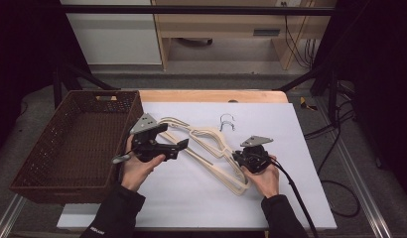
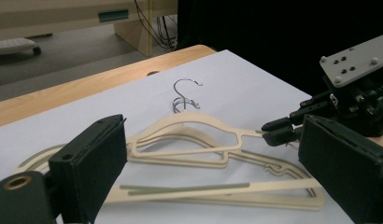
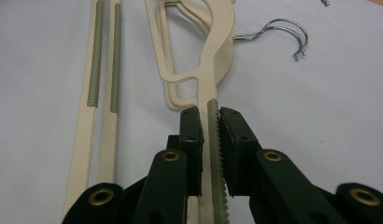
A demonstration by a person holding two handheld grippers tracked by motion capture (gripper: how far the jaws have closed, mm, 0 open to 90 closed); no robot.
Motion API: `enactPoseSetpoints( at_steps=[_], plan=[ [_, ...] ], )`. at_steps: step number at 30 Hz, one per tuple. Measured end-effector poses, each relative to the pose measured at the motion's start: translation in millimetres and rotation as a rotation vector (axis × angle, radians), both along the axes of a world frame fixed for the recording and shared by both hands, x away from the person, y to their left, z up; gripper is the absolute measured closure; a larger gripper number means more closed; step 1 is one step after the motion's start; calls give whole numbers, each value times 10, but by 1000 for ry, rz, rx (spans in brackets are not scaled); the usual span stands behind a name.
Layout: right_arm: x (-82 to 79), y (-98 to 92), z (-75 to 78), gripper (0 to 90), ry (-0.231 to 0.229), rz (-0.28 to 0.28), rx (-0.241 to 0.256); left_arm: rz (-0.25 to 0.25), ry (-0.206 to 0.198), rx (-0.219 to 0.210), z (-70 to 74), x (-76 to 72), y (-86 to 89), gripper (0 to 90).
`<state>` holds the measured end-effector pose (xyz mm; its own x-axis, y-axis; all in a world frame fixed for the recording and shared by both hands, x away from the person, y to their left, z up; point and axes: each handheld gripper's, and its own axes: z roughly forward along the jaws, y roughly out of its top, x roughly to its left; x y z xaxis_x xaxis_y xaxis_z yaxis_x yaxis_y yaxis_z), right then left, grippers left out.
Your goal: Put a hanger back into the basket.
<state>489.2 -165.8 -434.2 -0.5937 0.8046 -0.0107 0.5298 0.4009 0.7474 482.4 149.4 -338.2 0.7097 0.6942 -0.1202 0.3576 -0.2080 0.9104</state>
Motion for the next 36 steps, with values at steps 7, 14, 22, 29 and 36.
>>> enactPoseSetpoints(
  at_steps=[7,14,22,29,36],
  plan=[
    [-27,5,65,798,-24,8,-10,-26,13,26,-75,293,-265,89],
    [-42,24,87,798,-42,12,-34,0,49,47,-266,660,-424,155],
    [-73,35,124,798,-52,15,-34,1,85,84,-482,957,-629,214],
    [-90,39,135,798,-58,11,-33,-40,52,131,-547,1008,-847,250],
    [-100,28,143,798,-71,26,-45,-51,36,183,-574,1109,-1052,295]
  ],
)
